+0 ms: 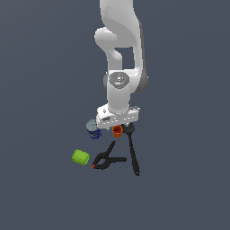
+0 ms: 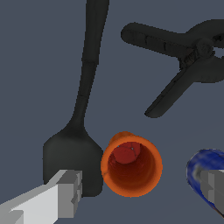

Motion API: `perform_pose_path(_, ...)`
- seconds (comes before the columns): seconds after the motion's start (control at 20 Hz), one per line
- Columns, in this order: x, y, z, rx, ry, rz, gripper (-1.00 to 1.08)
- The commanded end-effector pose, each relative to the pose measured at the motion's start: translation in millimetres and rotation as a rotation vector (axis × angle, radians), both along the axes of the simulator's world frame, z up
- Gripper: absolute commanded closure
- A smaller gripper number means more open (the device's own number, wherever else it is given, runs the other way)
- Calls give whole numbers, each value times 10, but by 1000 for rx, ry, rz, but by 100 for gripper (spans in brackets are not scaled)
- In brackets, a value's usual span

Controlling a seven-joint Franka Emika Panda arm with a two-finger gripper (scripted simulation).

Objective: Pick up a designated object from a clutter of objects.

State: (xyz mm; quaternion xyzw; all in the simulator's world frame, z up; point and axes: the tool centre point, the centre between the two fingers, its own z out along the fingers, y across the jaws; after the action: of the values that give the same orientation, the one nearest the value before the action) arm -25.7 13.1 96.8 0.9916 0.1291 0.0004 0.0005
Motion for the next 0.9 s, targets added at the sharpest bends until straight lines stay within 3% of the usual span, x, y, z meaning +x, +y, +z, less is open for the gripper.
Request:
perform_pose_path(0.0,-27,6,-63,1,0,9,-92)
perform_pose_path(0.4,-37,7,-124,1,2,10,-92)
perform_pose_path(0.85,-49,9,-493,1,1,12,-92)
